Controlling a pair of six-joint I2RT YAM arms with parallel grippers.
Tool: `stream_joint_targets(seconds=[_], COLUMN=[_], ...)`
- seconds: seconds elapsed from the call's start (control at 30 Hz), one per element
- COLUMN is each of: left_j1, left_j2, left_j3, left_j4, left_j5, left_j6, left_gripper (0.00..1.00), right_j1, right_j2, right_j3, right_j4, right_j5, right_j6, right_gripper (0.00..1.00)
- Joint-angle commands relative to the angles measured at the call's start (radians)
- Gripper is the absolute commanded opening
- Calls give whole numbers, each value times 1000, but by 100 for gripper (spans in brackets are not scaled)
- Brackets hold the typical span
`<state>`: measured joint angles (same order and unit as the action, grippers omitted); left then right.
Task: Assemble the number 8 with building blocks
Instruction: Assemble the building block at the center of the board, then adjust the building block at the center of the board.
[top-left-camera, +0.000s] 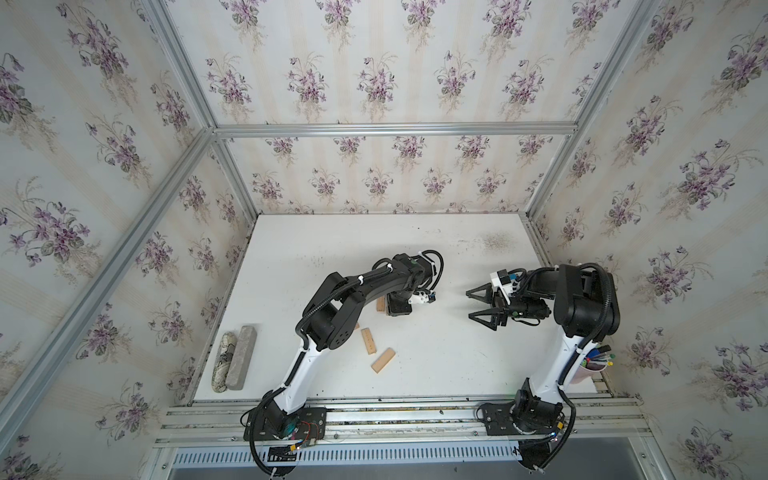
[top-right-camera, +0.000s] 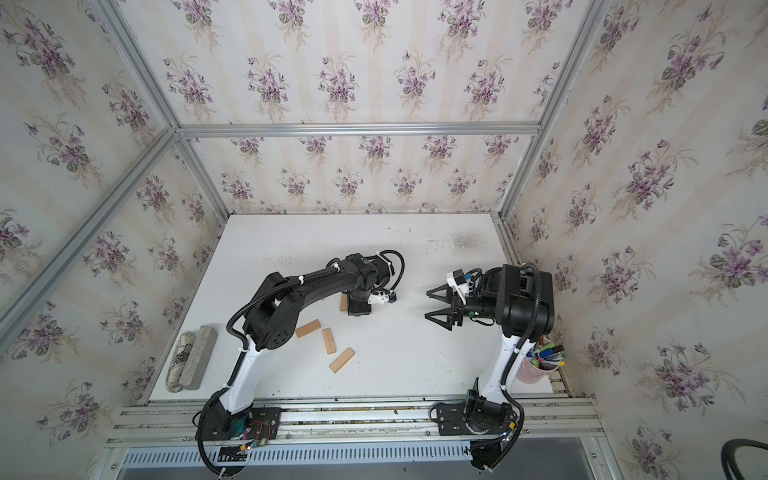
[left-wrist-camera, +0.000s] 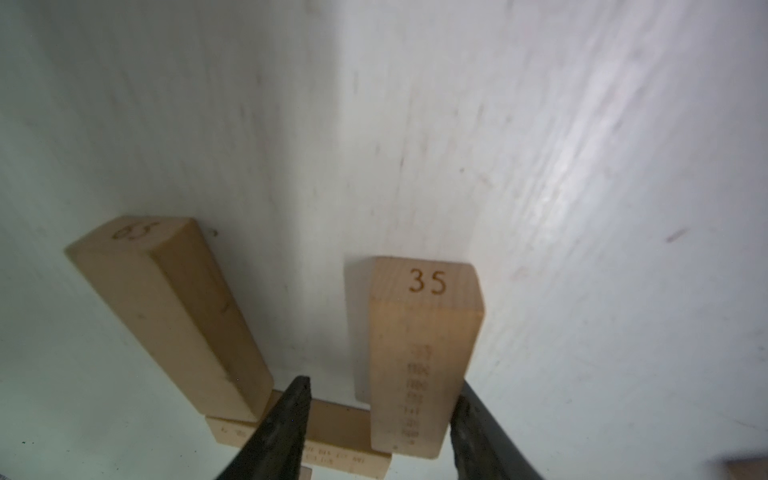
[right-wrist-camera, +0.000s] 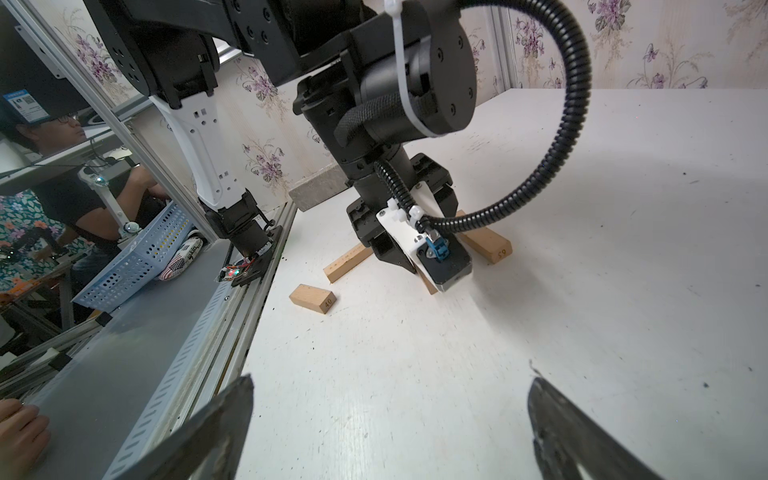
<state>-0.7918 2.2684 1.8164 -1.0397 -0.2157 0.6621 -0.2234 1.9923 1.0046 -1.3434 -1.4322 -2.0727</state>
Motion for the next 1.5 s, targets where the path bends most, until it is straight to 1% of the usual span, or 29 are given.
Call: stream_joint_targets(seconds=[0.0,0.23,0.37,0.53,0.77,0.87,0.93,1.03,1.1,1.17,1.23,1.3,1.47], left_j1=[-9,-36,-47,-46,-31,-23,-2,51,86,121,146,170,209], left_j2=[-32,-139,-182,-229,-303,-334,-351,-378,-391,-402,-402,-388,-305], left_j3=[15,44,30,-76,-217,-272,-304,-345,-361,-372,-372,-369,-333], left_j4=[28,14,-3,-22,-22,-20,-20,-6,0,0,1,16,53], left_j5=[-10,-92,-123,-194,-215,-273,-288,-253,-218,-182,-151,-144,-93], left_j6=[-19,-71,-99,-168,-312,-366,-413,-454,-454,-422,-365,-302,-163], left_gripper=[58,62,63,63,63,64,64,64,65,66,67,66,66], right_j1=[1,0,0,0,0,0,0,0,1,1,-1,0,0], right_j2=[-2,-2,-1,-2,-1,-1,-2,-3,-2,-2,-2,-2,-2], right_j3=[3,2,3,2,3,3,2,3,3,3,2,3,2], right_j4=[-28,-28,-28,-28,-28,-28,-28,-28,-29,-27,-28,-29,-27], right_j5=[-33,-33,-33,-33,-32,-32,-33,-33,-32,-33,-33,-33,-33], right_j6=[-406,-406,-406,-406,-406,-406,-406,-406,-406,-406,-406,-406,-406], right_gripper=[100,100,100,100,100,100,100,100,100,100,100,100,100])
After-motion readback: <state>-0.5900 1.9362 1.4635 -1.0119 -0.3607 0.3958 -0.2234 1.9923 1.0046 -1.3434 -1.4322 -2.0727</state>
